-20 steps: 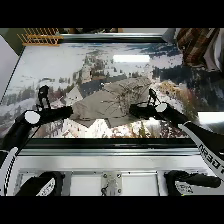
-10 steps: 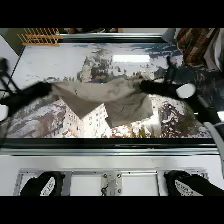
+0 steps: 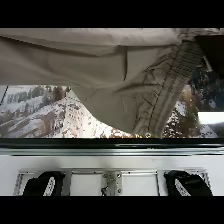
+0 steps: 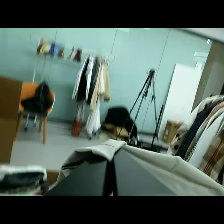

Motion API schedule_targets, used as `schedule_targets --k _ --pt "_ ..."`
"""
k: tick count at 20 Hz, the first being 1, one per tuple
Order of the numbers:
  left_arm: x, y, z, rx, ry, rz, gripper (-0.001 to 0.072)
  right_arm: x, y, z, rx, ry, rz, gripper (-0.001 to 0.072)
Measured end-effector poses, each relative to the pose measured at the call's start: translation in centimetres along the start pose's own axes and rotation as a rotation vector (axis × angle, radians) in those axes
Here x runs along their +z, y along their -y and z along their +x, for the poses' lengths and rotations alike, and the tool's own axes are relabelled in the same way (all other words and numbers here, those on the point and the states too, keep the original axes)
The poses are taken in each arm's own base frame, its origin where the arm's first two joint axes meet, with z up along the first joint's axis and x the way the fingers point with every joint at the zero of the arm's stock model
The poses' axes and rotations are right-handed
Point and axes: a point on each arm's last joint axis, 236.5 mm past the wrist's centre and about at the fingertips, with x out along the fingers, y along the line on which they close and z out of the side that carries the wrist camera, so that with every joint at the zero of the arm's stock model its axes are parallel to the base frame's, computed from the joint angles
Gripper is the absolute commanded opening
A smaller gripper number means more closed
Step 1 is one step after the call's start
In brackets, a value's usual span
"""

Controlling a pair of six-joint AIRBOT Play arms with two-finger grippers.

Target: Fold the clothes and pants, and hang the long-sleeved shirts on hangers.

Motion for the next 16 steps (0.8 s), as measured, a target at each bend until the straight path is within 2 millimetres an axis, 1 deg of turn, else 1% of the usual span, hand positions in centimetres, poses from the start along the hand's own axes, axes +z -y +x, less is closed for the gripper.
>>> schedule_targets --k 1,2,4,6,7,8,10,11,12,13,16 --pt "1.1 0.6 -0.6 -0.009 0.025 0.010 0.0003 0.0 -0.7 -1.0 0.009 0.001 0.022 0.0024" --pt "1.9 1.1 -0.9 -0.017 0.043 0.017 0.0003 -0.3 -1.1 -1.6 0.010 -0.010 0.048 0.0025" --pt "2.5 1.2 -0.5 -0.020 0.051 0.019 0.0003 -1.8 -1.2 -2.1 0.004 -0.068 0.109 0.0025" --pt "1.8 0.3 1.2 -0.010 0.021 0.009 0.0003 -4.2 -0.5 -1.8 -0.021 -0.162 0.174 0.0024" --pt "1.0 -0.5 2.5 -0.001 -0.003 -0.001 0.0003 -5.5 0.1 -1.4 -0.036 -0.209 0.202 0.0025" --pt "-0.3 -1.6 4.1 0.012 -0.036 -0.014 0.0003 -6.9 0.9 -1.0 -0.056 -0.254 0.229 0.0025" --pt "-3.7 -4.0 7.6 0.035 -0.122 -0.051 0.0003 -9.6 2.7 0.3 -0.099 -0.340 0.280 0.0024" --pt "-6.1 -5.2 9.7 0.040 -0.176 -0.081 0.0003 -11.1 4.1 1.1 -0.133 -0.388 0.307 0.0025" --pt "-8.7 -6.3 11.6 0.044 -0.233 -0.108 0.0003 -12.6 5.6 2.0 -0.168 -0.431 0.325 0.0025" --pt "-11.8 -7.2 13.7 0.044 -0.292 -0.134 0.0003 -14.2 7.4 3.1 -0.211 -0.474 0.346 0.0025" --pt "-20.6 -8.9 19.6 0.034 -0.398 -0.161 0.0003 -17.7 13.3 7.1 -0.329 -0.545 0.363 0.0025"
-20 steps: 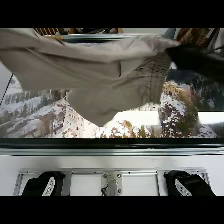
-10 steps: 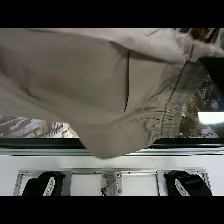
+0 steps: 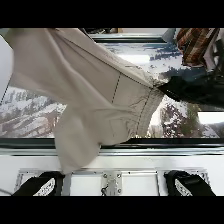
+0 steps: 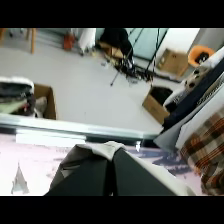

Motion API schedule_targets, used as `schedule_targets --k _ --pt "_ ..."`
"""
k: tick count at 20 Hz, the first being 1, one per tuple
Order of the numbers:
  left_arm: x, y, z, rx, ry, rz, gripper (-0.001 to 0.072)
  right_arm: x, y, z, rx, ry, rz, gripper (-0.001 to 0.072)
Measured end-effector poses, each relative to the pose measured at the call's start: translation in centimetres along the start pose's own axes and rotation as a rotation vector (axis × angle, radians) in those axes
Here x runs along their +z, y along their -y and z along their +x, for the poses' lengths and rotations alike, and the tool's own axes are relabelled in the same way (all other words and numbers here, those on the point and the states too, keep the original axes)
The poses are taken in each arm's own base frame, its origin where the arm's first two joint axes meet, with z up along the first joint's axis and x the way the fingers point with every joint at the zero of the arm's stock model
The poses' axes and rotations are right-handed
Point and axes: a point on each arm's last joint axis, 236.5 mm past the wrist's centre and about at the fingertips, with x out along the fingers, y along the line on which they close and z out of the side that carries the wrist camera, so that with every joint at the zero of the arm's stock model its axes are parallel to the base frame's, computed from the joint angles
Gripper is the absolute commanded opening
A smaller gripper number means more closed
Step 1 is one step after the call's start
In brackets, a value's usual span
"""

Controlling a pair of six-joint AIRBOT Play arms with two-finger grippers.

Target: Fold the clothes and pants, and hang the long-sleeved shirts on hangers.

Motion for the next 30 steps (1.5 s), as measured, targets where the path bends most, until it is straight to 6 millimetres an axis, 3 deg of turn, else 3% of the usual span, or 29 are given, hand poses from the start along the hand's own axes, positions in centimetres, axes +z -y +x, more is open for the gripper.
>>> schedule_targets --k 4,5,6,7,8,10,12,14,16,19,21,23,25,28,30 --pt "-7.7 -2.5 10.4 0.020 -0.027 0.003 0.0004 3.5 5.1 8.6 -0.097 0.039 0.023 0.0027" --pt "-9.5 -2.9 12.4 0.027 -0.032 0.005 0.0127 4.4 6.2 10.5 -0.108 0.064 0.027 0.0040" --pt "-11.3 -3.3 14.0 0.030 -0.047 0.008 0.0500 5.2 7.0 12.0 -0.116 0.089 0.031 0.0175" --pt "-12.7 -3.5 15.3 0.031 -0.066 0.011 0.0720 6.0 7.8 13.3 -0.123 0.116 0.033 0.0424" --pt "-14.1 -3.7 16.4 0.028 -0.093 0.010 0.0720 6.8 8.5 14.2 -0.128 0.147 0.035 0.0590" --pt "-16.1 -4.2 17.4 0.018 -0.166 0.014 0.0688 8.3 9.4 14.8 -0.132 0.201 0.038 0.0585" --pt "-16.8 -5.5 17.1 0.022 -0.249 0.032 0.0617 10.1 9.7 13.6 -0.134 0.263 0.022 0.0585" --pt "-17.3 -7.8 15.2 0.060 -0.356 0.016 0.0617 11.6 9.1 11.1 -0.128 0.323 -0.011 0.0585" --pt "-19.1 -11.7 11.5 0.152 -0.506 -0.026 0.0617 12.1 7.8 8.2 -0.119 0.357 -0.067 0.0585" --pt "-23.7 -17.8 3.5 0.336 -0.720 -0.100 0.0618 10.9 5.8 4.1 -0.108 0.358 -0.145 0.0584" --pt "-28.5 -20.5 -2.9 0.440 -0.852 -0.193 0.0617 9.4 5.1 2.1 -0.103 0.344 -0.174 0.0584" --pt "-33.9 -21.7 -8.7 0.513 -0.953 -0.320 0.0618 7.9 4.8 0.8 -0.101 0.332 -0.191 0.0584" --pt "-38.6 -21.7 -12.9 0.555 -0.988 -0.481 0.0617 6.8 4.7 -0.1 -0.097 0.327 -0.198 0.0584" --pt "-43.3 -21.2 -16.2 0.601 -0.957 -0.713 0.0617 5.9 4.4 -0.5 -0.083 0.318 -0.193 0.0584" --pt "-44.8 -20.7 -16.6 0.600 -0.918 -0.802 0.0617 5.7 4.2 -0.6 -0.071 0.316 -0.185 0.0584"
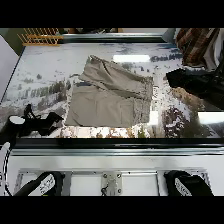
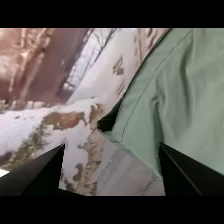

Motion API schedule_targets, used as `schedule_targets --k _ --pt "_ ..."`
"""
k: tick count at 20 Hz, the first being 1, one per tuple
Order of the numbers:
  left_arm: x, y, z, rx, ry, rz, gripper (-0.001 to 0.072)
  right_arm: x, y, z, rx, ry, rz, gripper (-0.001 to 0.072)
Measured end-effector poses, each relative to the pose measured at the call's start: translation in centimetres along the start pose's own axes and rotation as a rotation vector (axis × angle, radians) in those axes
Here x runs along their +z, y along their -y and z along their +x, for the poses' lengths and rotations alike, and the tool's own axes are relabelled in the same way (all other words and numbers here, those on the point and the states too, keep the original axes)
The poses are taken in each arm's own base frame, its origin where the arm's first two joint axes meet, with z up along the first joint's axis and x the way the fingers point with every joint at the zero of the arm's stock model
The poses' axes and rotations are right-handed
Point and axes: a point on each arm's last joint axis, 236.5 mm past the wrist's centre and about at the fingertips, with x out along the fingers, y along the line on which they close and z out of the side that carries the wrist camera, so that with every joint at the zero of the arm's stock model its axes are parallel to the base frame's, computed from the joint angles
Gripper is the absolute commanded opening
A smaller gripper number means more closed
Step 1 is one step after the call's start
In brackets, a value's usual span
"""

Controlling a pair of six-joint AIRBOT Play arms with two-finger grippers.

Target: Fold the clothes and pants, and hang the long-sleeved shirts on hangers.

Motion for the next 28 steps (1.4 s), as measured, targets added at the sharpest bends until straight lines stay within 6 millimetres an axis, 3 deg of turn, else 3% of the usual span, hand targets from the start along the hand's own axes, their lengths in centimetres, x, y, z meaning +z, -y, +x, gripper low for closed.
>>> schedule_targets --k 9,10,12,13,17,20,23,26,28 --pt "-0.9 2.3 3.5 -0.052 -0.020 -0.019 0.0615 -0.3 -0.4 -0.2 0.015 -0.008 0.011 0.0584" --pt "-0.8 2.8 3.9 -0.053 -0.027 -0.012 0.0585 -0.3 -0.3 -0.2 0.015 -0.008 0.011 0.0584" --pt "-0.6 3.6 4.7 -0.051 -0.043 0.005 0.0154 -0.3 -0.4 -0.2 0.015 -0.008 0.012 0.0584" --pt "-0.5 4.1 5.0 -0.053 -0.048 0.011 0.0005 -0.4 -0.3 -0.2 0.015 -0.010 0.012 0.0584" --pt "0.2 6.0 5.0 -0.073 -0.036 0.050 0.0003 -2.2 1.2 0.0 -0.038 -0.078 -0.019 0.0584" --pt "0.5 7.1 3.7 -0.081 -0.010 0.126 0.0003 -7.8 6.2 0.6 -0.182 -0.236 0.075 0.0594" --pt "0.2 7.2 2.3 -0.062 0.002 0.213 0.0003 -15.9 11.9 1.4 -0.337 -0.384 0.309 0.0595" --pt "-0.4 6.5 1.3 -0.041 0.019 0.261 0.0003 -23.1 13.7 3.2 -0.367 -0.457 0.555 0.0593" --pt "-0.7 5.9 1.0 -0.033 0.038 0.272 0.0003 -25.9 13.5 4.8 -0.345 -0.461 0.679 0.0593"
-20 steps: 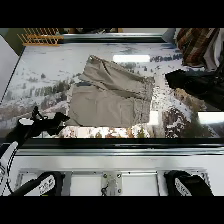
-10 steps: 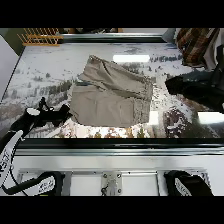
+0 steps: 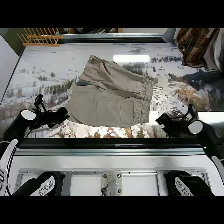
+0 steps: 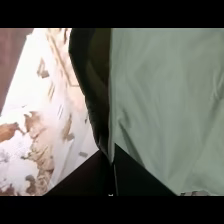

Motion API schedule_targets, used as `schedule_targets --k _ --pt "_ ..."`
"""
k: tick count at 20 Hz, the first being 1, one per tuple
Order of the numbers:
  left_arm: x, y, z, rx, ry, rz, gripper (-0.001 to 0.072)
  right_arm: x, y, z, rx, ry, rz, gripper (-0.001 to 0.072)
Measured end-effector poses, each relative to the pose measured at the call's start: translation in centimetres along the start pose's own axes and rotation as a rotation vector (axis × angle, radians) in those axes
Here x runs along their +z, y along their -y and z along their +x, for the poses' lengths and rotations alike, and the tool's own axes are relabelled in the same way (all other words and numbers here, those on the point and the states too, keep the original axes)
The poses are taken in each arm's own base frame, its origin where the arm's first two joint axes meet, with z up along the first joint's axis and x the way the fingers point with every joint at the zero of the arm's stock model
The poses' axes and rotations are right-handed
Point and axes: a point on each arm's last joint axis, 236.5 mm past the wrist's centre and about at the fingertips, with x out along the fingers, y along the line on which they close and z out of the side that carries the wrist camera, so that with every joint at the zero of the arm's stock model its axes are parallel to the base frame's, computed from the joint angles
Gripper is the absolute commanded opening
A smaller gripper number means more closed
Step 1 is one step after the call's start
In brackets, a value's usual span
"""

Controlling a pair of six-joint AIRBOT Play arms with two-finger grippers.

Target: Fold the clothes and pants, and hang the long-sleeved shirts on hangers.

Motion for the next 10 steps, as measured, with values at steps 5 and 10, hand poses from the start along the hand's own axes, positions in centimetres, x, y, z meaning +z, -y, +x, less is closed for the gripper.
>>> schedule_targets --k 5,10 --pt "-0.7 -0.6 -0.6 0.010 0.032 0.016 0.0003 -2.0 -1.8 5.1 0.092 -0.020 0.097 0.0590" --pt "-0.7 -0.5 -1.0 0.007 0.049 0.024 0.0003 -1.8 -4.8 7.7 0.130 0.008 0.046 0.0583"
